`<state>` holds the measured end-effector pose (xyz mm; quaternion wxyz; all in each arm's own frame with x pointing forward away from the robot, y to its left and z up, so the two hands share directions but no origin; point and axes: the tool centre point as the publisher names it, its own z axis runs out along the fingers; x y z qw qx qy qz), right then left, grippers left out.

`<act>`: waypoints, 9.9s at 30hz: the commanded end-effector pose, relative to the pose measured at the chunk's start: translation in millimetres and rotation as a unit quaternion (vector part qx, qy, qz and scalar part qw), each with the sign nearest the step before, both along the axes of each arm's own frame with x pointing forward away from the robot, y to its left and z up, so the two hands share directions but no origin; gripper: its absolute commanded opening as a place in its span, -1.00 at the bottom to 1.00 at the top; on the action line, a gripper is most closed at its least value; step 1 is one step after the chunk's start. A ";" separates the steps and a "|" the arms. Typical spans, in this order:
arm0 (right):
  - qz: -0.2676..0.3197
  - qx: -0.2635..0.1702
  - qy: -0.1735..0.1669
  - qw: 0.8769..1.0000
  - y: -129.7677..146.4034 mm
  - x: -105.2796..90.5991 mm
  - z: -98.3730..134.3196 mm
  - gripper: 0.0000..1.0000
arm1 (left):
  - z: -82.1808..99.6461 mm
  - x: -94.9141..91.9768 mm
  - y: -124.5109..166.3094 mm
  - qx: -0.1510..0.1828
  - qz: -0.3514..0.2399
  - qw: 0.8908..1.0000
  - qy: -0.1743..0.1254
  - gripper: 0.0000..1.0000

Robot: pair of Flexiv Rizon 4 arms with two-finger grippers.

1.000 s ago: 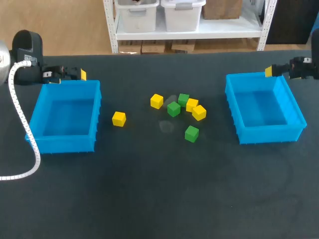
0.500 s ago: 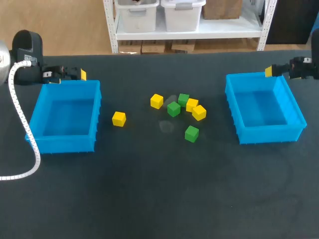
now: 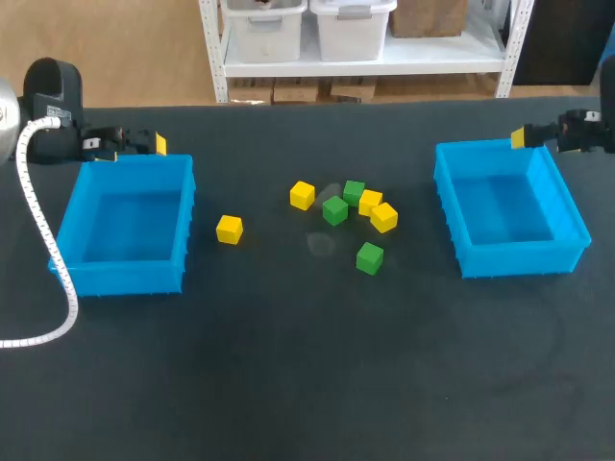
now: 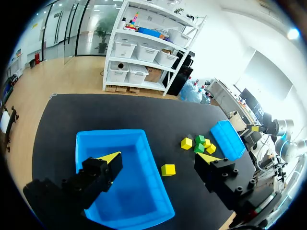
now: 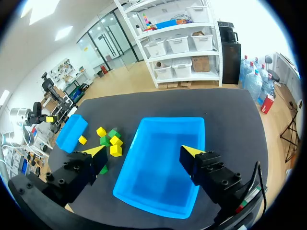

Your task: Put the green cubes in the right bin and the yellow cubes in the left bin.

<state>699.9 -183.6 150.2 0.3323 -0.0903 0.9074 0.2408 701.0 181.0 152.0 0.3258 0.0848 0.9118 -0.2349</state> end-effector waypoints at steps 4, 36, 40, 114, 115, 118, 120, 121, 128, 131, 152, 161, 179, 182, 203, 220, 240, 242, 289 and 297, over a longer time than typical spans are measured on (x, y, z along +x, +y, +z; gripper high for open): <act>0.044 -0.062 0.000 0.997 33.4 7.0 16.6 1.00 | -1.7 -0.5 2.2 -0.005 -0.003 1.000 -0.003 1.00; 0.255 -0.254 0.077 0.930 199.5 -64.4 -74.0 1.00 | -1.7 -0.5 2.2 -0.005 -0.003 1.000 -0.003 1.00; 0.267 -0.261 0.089 0.923 202.1 -67.6 -91.5 1.00 | -1.7 -0.5 2.2 -0.005 -0.003 1.000 -0.003 1.00; -0.069 -0.272 0.134 0.950 36.1 47.4 -85.6 -1.00 | -1.7 -0.5 2.2 -0.005 -0.003 1.000 -0.003 1.00; -0.073 -0.274 0.138 0.949 33.4 46.9 -89.8 -1.00 | -1.7 -0.5 2.2 -0.005 -0.003 1.000 -0.003 1.00; -0.074 -0.275 0.155 0.946 27.0 45.8 -100.8 -1.00 | -1.7 -0.5 2.2 -0.005 -0.003 1.000 -0.003 1.00; -0.072 -0.276 0.159 0.945 25.3 45.5 -103.0 -1.00 | -1.7 -0.5 2.2 -0.005 -0.003 1.000 -0.003 1.00; -0.072 -0.276 0.159 0.945 24.2 45.8 -102.4 -0.69 | -1.7 -0.5 2.2 -0.005 -0.003 1.000 -0.003 1.00; -0.054 -0.291 0.133 0.946 33.5 52.6 -80.7 1.00 | -1.7 -0.5 2.2 -0.005 -0.003 1.000 -0.003 1.00; -0.042 -0.295 0.118 0.947 43.1 55.2 -68.1 1.00 | -1.7 -0.5 2.2 -0.005 -0.003 1.000 -0.003 1.00; 0.171 -0.346 0.036 0.922 168.3 46.6 -48.0 1.00 | -1.7 -0.5 2.2 -0.005 -0.003 1.000 -0.003 1.00; 0.180 -0.332 0.061 0.924 210.7 38.0 -67.3 1.00 | -1.7 -0.5 2.2 -0.005 -0.003 1.000 -0.003 1.00; 0.169 -0.311 0.124 0.927 258.0 27.8 -113.5 1.00 | -1.7 -0.5 2.2 -0.005 -0.003 1.000 -0.003 1.00; 0.168 -0.310 0.127 0.927 260.6 25.6 -119.4 1.00 | -1.7 -0.5 2.2 -0.005 -0.003 1.000 -0.003 1.00; 0.161 -0.295 0.154 0.929 269.5 30.9 -148.1 1.00 | -1.7 -0.5 2.2 -0.005 -0.003 1.000 -0.003 1.00; 0.163 -0.316 0.165 0.920 268.4 40.5 -172.7 -0.58 | -1.7 -0.5 2.2 -0.005 -0.003 1.000 -0.003 1.00; 0.115 -0.322 0.118 0.932 233.5 56.7 -121.7 -1.00 | -1.7 -0.5 2.2 -0.005 -0.003 1.000 -0.003 1.00; 0.103 -0.318 0.113 0.936 225.3 59.7 -113.2 -1.00 | -1.7 -0.5 2.2 -0.005 -0.003 1.000 -0.003 1.00; 0.034 -0.345 0.090 0.934 68.1 81.7 -65.1 1.00 | -1.7 -0.5 2.2 -0.005 -0.003 1.000 -0.003 1.00; 0.140 -0.366 0.055 0.919 123.3 94.6 -57.3 1.00 | -1.7 -0.5 2.2 -0.005 -0.003 1.000 -0.003 1.00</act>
